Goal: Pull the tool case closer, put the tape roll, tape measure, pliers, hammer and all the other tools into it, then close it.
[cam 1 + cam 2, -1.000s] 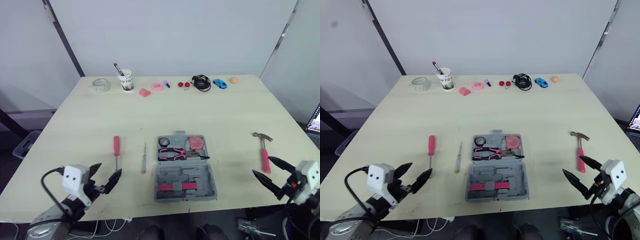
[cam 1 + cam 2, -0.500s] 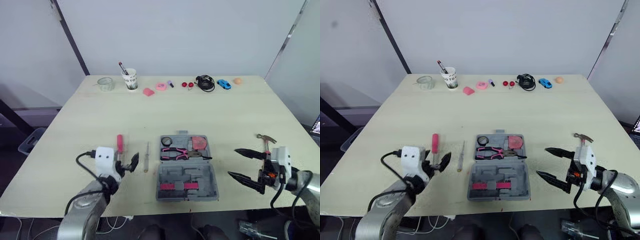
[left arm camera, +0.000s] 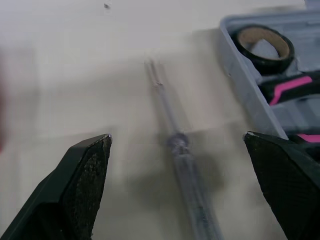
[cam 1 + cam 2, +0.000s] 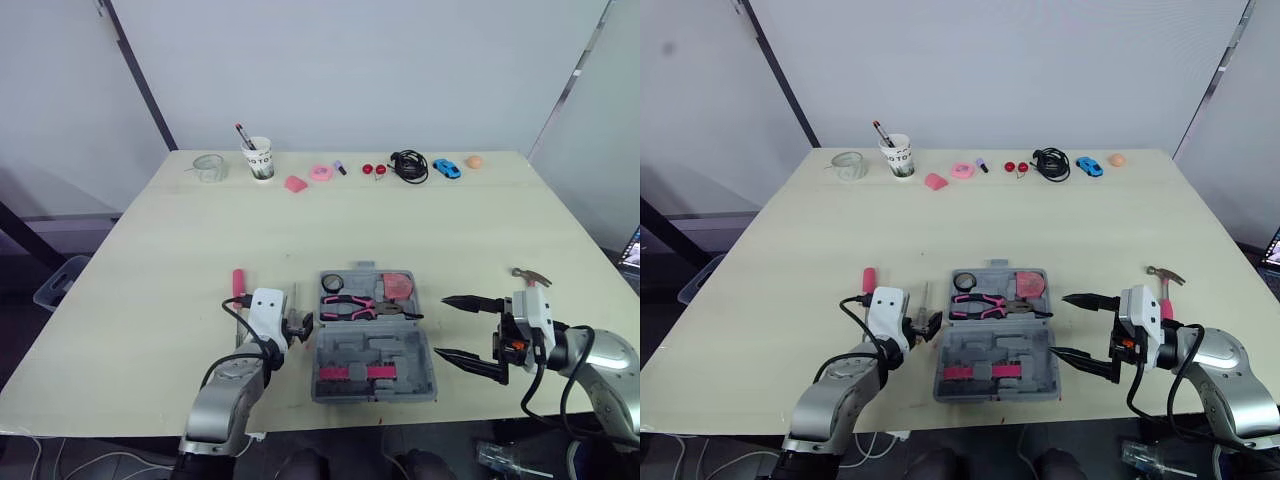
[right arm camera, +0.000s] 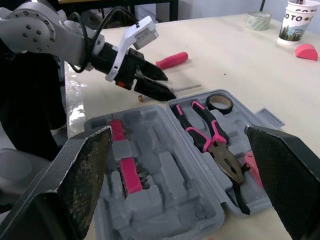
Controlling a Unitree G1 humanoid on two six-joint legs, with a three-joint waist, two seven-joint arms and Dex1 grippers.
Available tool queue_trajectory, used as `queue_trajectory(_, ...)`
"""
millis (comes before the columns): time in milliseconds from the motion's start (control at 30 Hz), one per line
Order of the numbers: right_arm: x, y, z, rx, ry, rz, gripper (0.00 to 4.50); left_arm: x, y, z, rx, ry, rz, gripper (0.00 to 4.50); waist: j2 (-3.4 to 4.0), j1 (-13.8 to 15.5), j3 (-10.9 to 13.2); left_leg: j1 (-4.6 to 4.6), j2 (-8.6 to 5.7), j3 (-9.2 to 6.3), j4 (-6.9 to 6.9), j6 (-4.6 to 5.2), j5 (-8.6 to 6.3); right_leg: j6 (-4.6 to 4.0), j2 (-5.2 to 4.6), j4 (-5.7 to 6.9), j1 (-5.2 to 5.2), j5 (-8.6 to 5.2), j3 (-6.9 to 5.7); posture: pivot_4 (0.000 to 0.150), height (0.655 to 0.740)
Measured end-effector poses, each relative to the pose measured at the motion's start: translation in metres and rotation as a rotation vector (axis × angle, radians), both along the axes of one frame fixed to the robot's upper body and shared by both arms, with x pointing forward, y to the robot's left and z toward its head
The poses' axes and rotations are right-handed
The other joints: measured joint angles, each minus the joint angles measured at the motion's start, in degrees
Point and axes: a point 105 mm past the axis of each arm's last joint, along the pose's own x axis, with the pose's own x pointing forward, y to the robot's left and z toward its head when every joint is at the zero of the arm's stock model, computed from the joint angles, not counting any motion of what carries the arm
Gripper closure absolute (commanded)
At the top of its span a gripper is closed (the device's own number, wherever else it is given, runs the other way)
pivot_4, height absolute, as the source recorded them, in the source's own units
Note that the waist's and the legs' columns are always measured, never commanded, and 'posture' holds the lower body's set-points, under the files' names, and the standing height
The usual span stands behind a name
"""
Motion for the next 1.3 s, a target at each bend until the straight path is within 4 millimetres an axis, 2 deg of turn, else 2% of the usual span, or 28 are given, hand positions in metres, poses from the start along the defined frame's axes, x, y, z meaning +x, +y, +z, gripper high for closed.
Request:
queue_trajectory(167, 0.0, -0.001, -0.001, -0.002, -0.006, -0.02, 0.01, 0.002, -0.004, -0.005, -0.005, 0.019, 0.02, 0.02, -0.01, 0.0, 0.0, 0.03, 0.0, -0.01, 0.01, 0.0, 0.0, 0.14, 0.0, 0.02, 0.03, 0.08, 0.0, 0.15, 0.74)
queue_trajectory(267, 0.0, -0.002, -0.002, -0.004, -0.01, -0.021, 0.0, 0.005, -0.002, -0.005, 0.003, 0.019, 0.047, 0.78, -0.01, 0.0, 0.0, 0.05, 0.0, -0.01, 0.06, 0.0, 0.0, 0.13, 0.0, 0.04, 0.06, 0.08, 0.0, 0.15, 0.74)
queue_trajectory(300, -0.001, -0.002, -0.002, -0.004, -0.009, -0.022, 0.0, 0.005, -0.001, -0.005, 0.005, 0.019, 0.056, 1.1, -0.01, 0.0, 0.0, 0.05, 0.0, -0.02, 0.06, 0.0, 0.0, 0.13, 0.0, 0.04, 0.06, 0.08, -0.01, 0.15, 0.74)
queue_trajectory(533, 0.001, -0.008, -0.007, -0.006, -0.013, -0.033, 0.0, 0.002, 0.01, -0.007, 0.007, 0.022, 0.097, 4.47, 0.0, 0.0, 0.0, 0.04, 0.0, 0.0, 0.1, 0.0, 0.0, 0.13, -0.01, 0.03, 0.07, 0.08, 0.0, 0.15, 0.74)
queue_trajectory(767, -0.004, -0.007, -0.007, -0.001, -0.01, 0.01, 0.0, 0.002, 0.012, -0.006, 0.007, 0.009, 0.102, 4.46, 0.0, 0.0, 0.0, 0.04, 0.01, -0.01, 0.13, 0.0, 0.0, 0.11, -0.01, 0.04, 0.08, 0.06, -0.01, 0.15, 0.74)
queue_trajectory(1133, 0.001, -0.003, -0.01, 0.024, -0.023, 0.019, 0.0, -0.001, 0.018, -0.006, 0.03, 0.006, 0.065, 4.46, 0.0, 0.0, 0.0, 0.04, 0.03, -0.01, 0.14, 0.0, 0.0, 0.08, -0.01, 0.04, 0.08, 0.05, -0.01, 0.15, 0.74)
queue_trajectory(1300, -0.003, -0.001, -0.009, 0.029, -0.021, 0.052, 0.0, -0.008, 0.026, -0.001, 0.069, 0.021, -0.013, 4.46, 0.01, -0.1, 0.0, 0.04, 0.06, -0.01, 0.14, 0.0, 0.0, 0.01, -0.01, 0.05, 0.07, 0.01, -0.01, 0.15, 0.74)
